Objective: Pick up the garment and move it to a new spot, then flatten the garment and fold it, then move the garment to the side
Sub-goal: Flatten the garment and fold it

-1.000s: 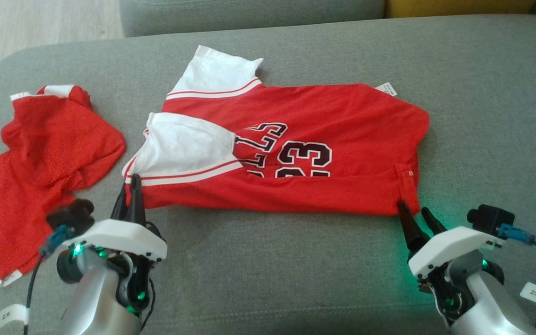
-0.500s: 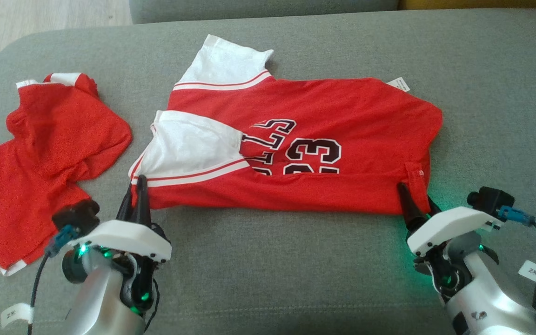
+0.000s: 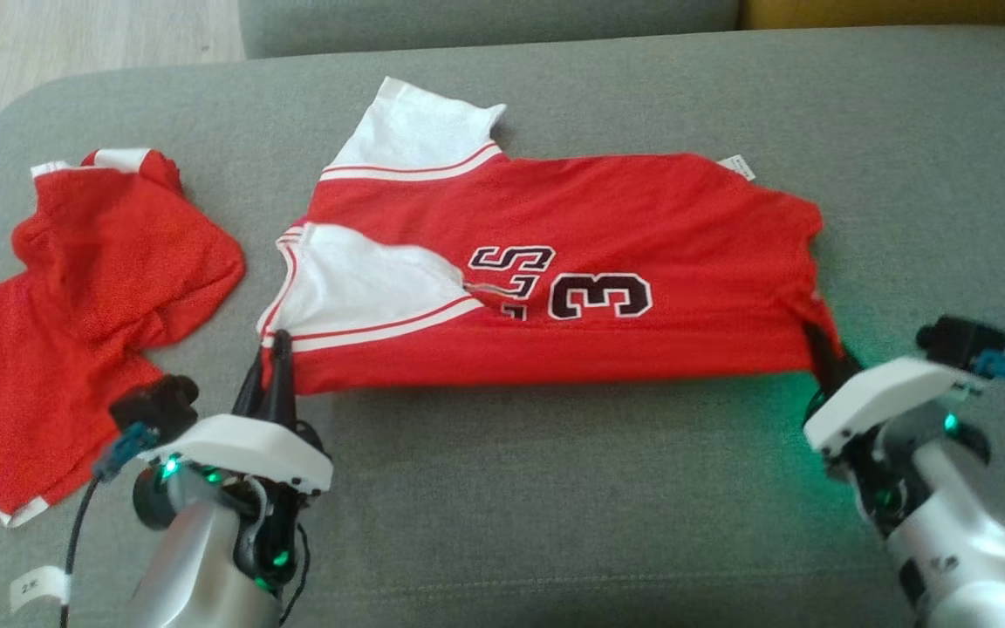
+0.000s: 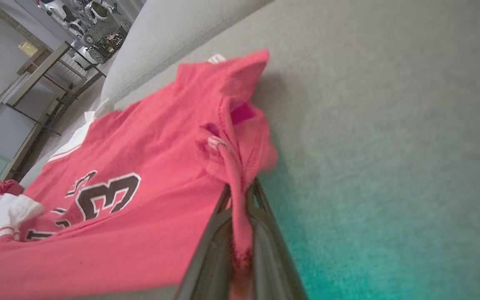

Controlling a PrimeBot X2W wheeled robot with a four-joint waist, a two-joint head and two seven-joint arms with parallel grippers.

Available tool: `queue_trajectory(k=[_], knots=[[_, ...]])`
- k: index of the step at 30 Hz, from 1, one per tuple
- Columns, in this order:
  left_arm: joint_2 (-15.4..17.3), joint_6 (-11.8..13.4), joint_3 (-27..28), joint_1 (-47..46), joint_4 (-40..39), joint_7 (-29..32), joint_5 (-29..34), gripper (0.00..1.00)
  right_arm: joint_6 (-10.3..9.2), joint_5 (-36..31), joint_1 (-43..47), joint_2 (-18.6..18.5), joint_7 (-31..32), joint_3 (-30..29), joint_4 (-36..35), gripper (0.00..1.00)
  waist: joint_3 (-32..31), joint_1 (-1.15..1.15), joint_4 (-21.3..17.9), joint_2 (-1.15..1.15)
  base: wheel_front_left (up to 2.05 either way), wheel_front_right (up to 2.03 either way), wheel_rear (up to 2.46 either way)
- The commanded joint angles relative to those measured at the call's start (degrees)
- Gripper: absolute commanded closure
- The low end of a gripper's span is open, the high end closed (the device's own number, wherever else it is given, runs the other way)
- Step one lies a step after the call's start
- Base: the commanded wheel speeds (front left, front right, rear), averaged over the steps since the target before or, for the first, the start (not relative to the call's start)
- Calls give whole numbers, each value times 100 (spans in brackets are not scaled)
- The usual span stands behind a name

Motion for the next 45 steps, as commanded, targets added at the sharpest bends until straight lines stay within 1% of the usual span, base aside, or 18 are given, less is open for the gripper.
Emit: queue_trajectory(k=[1, 3, 4, 9, 13, 16, 19, 24, 31, 36, 45], knots=[[75, -12, 88, -290, -237, -35, -108, 100, 43, 1, -359, -253, -10, 134, -255, 100, -62, 0, -36, 0, 0, 0, 0], [74, -1, 11, -359, -322, -35, -175, 100, 43, 11, -508, -419, 44, 169, -333, 100, -115, 0, -57, 0, 0, 0, 0], [74, -1, 11, -359, -322, -35, -175, 100, 43, 11, -508, -419, 44, 169, -333, 100, -115, 0, -57, 0, 0, 0, 0], [74, 64, -276, -487, -616, -35, -349, 100, 43, -103, -807, -797, 43, 242, -522, 100, -244, 0, -63, 0, 0, 0, 0], [74, 171, -499, -377, -769, -35, -474, 100, 43, -240, -650, -1009, -13, 305, -652, 100, -295, 0, -41, 0, 0, 0, 0], [74, 225, -657, -195, -699, -35, -472, 100, 43, -189, -231, -1015, 189, 432, -694, 100, -303, 0, -25, 0, 0, 0, 0], [79, 238, -730, -22, -538, -35, -416, 100, 43, -45, 213, -983, 573, 630, -705, 100, -278, 0, -49, 0, 0, 0, 0], [194, 283, -757, 207, -327, 14, -390, 100, 43, 150, 628, -1022, 980, 839, -692, 100, -280, 0, -95, 0, 0, 0, 0], [317, 312, -802, 480, -378, 148, -416, 100, 43, 64, 721, -1186, 913, 920, -615, 100, -332, 0, -64, 0, 0, 0, 0], [369, 397, -773, 577, -630, 191, -460, 100, 43, 69, 689, -1272, 806, 857, -587, 100, -399, 0, 76, 0, 0, 0, 0], [431, 448, -960, 873, -1043, 458, -440, 100, 43, -163, 510, -1559, 773, 786, -500, 100, -492, 0, 236, 0, 0, 0, 0]])
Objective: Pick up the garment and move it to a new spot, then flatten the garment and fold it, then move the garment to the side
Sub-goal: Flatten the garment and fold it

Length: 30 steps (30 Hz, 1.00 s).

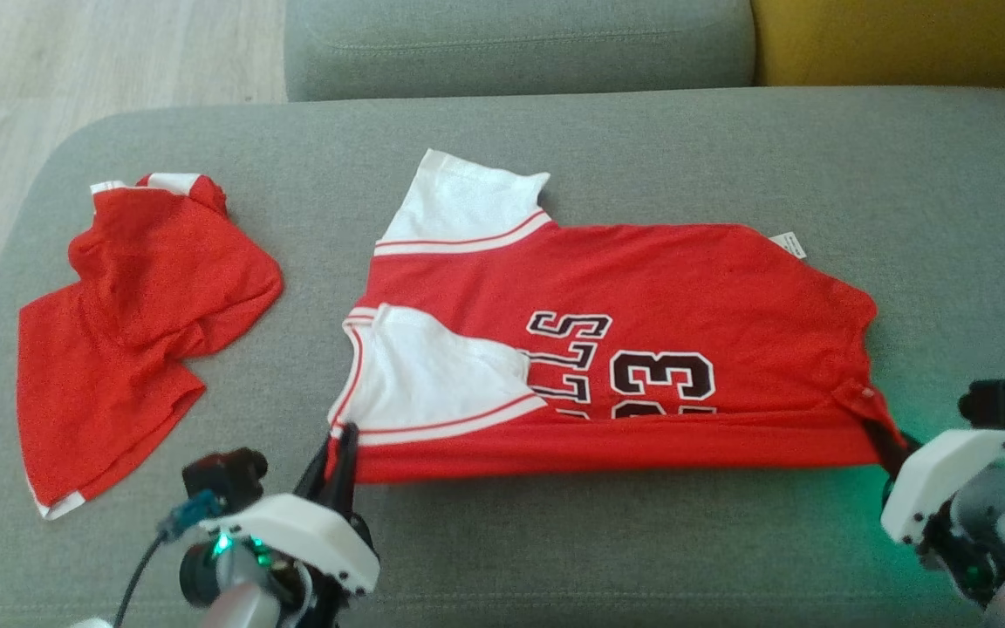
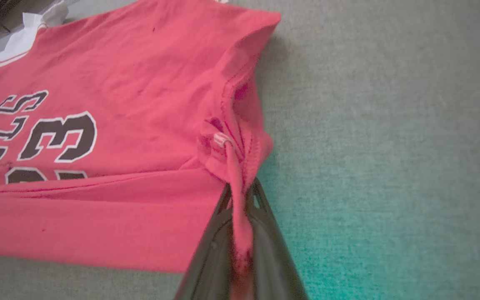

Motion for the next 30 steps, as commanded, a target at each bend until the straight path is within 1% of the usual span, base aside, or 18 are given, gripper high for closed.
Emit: queue_trajectory(k=[1, 6, 8, 9, 10, 11, 12, 15, 18, 21, 24, 27, 30], knots=[[177, 48, 194, -62, -235, 23, -6, 100, 37, -34, -186, -281, -43, -26, -89, 100, -23, 0, 15, 0, 0, 0, 0], [228, 88, 115, 163, -434, 147, -2, 100, 37, -38, -150, -349, 33, -22, -135, 100, -65, 0, 39, 0, 0, 0, 0], [247, 94, 68, 255, -485, 236, -12, 100, 37, 71, -72, -319, 171, 0, -200, 100, -90, 0, 43, 0, 0, 0, 0], [251, 98, 43, 291, -500, 287, -20, 100, 37, 128, -24, -311, 251, 19, -247, 81, -102, 0, 42, 0, 0, 0, 0], [258, 118, 24, 316, -513, 322, -11, 100, 37, 193, 21, -310, 328, 14, -280, 0, -109, 0, 38, 0, 0, 0, 0], [265, 139, 0, 332, -519, 358, 2, 52, 37, 239, 52, -319, 380, -3, -309, 0, -116, 0, 32, 0, 0, 0, 0], [267, 156, -15, 341, -530, 376, 10, 0, 37, 262, 78, -336, 411, -22, -335, 0, -123, 0, 25, 0, 0, 0, 0], [279, 228, -12, 317, -568, 340, 51, 0, 37, 312, 132, -387, 444, -122, -420, 0, -140, 0, -11, 0, 0, 0, 0], [286, 322, 69, 222, -623, 155, 97, 0, 37, 379, 165, -415, 364, -285, -592, 0, -145, 0, -47, 0, 0, 0, 0], [238, 373, 193, 96, -711, -91, 75, 0, 37, 423, 185, -424, 211, -484, -849, 0, -136, 0, -94, 0, 0, 0, 0], [154, 393, 365, -53, -838, -333, 39, 0, 37, 248, 151, -437, -81, -732, -977, 0, -94, 0, -146, 0, 0, 0, 0], [36, 365, 524, -184, -963, -455, -18, 0, 37, 21, 75, -305, -277, -966, -972, 0, -9, 0, -181, 0, 0, 0, 0], [-57, 336, 584, -300, -1042, -495, -7, 0, 37, -159, -78, -120, -320, -1168, -928, 0, 159, 0, -182, 0, 0, 0, 0]])
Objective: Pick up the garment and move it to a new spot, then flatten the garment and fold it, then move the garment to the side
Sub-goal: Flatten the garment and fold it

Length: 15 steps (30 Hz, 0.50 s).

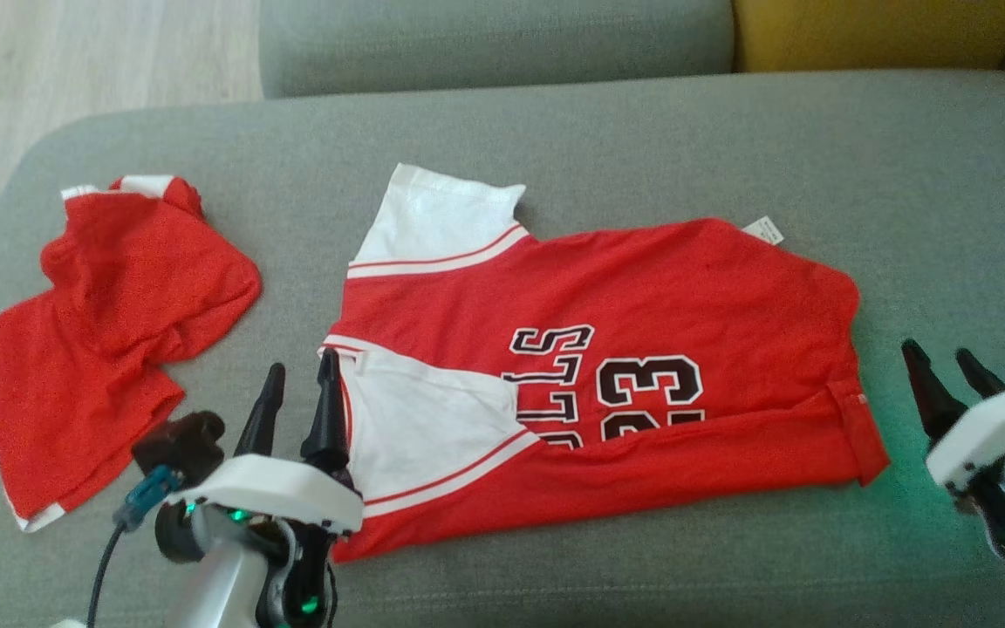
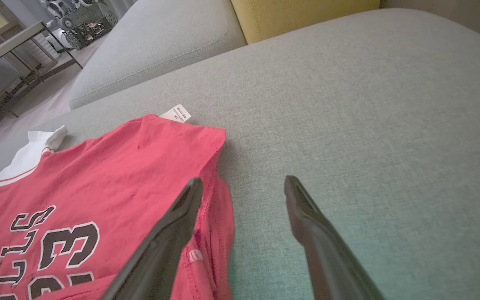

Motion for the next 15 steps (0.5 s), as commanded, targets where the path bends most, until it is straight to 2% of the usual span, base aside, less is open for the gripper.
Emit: queue_trajectory(k=[1, 7, 15], knots=[[-3, -52, 206, -308, -194, -62, 5, 0, 37, -83, -337, 33, -40, -40, -121, 0, 157, 0, 2, 0, 0, 0, 0], [-71, -203, 120, -522, -167, -72, 129, 0, 37, 81, -940, 410, 460, -328, -25, 0, 572, 0, 107, 0, 0, 0, 0], [-110, -321, 118, -738, -101, -73, 171, 0, 37, 144, -1732, 442, 1148, -656, 709, 0, 964, 0, 399, 0, 0, 0, 0]])
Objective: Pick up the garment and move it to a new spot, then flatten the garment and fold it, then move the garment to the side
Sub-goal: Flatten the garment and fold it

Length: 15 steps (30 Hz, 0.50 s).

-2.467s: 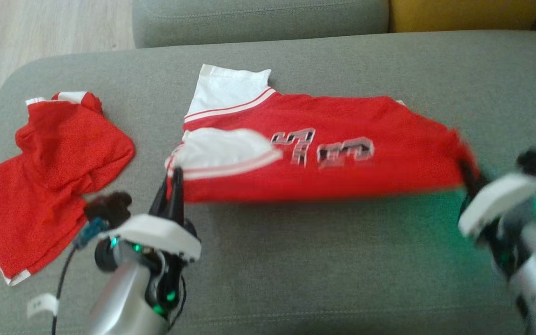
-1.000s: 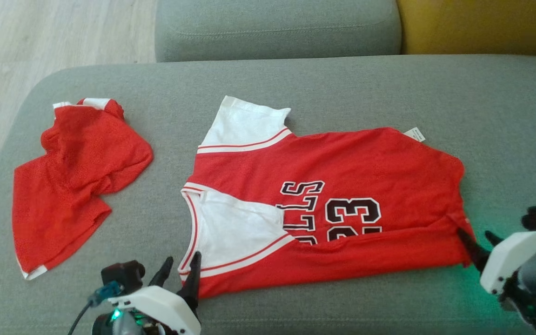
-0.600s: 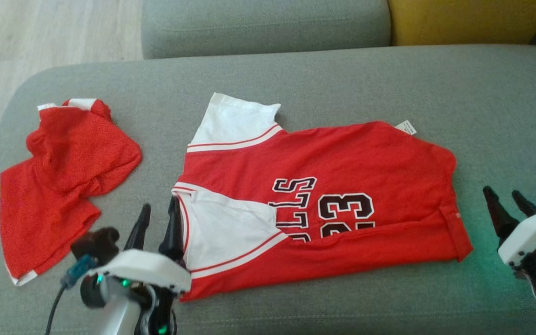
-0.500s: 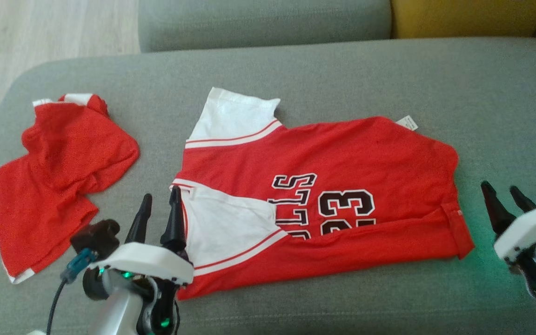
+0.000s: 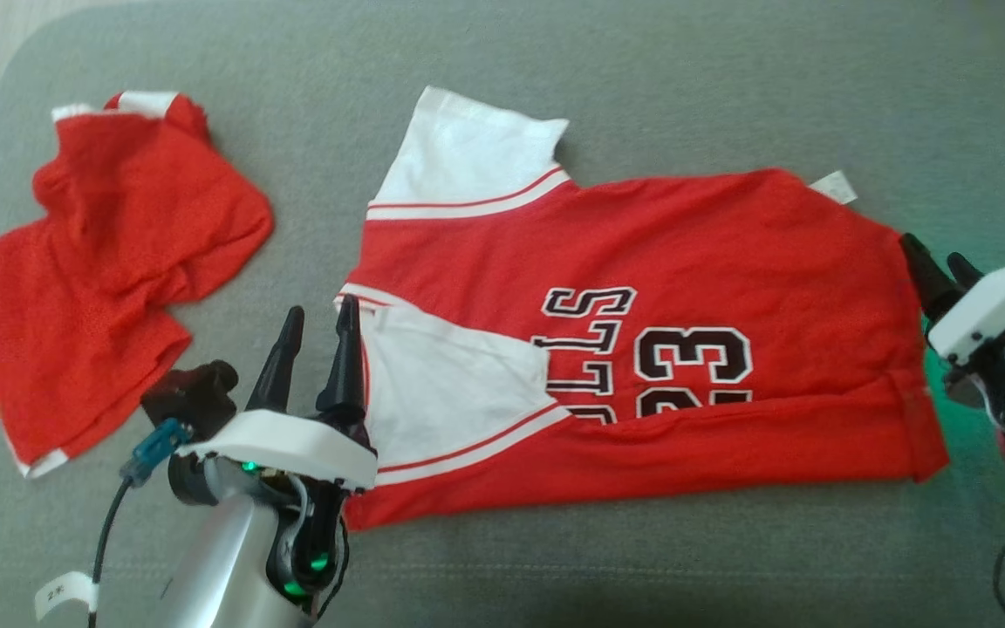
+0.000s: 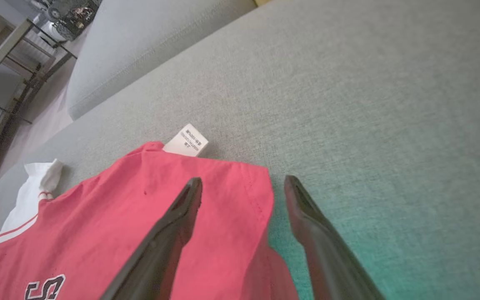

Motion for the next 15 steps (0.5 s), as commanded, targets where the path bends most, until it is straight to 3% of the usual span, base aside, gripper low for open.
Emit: queue_trajectory(k=[1, 14, 15], knots=[[23, -44, 160, -228, -122, -70, 46, 0, 37, 26, -289, -95, 100, 14, -15, 0, 138, 0, 130, 0, 0, 0, 0], [17, -35, 29, -377, -145, -71, -71, 0, 37, 290, -1001, -81, 792, -243, 860, 0, 411, 0, 348, 0, 0, 0, 0], [17, -25, 10, -386, -137, -71, -85, 0, 37, 448, -1047, -60, 889, -278, 836, 85, 426, 0, 353, 0, 0, 0, 0]])
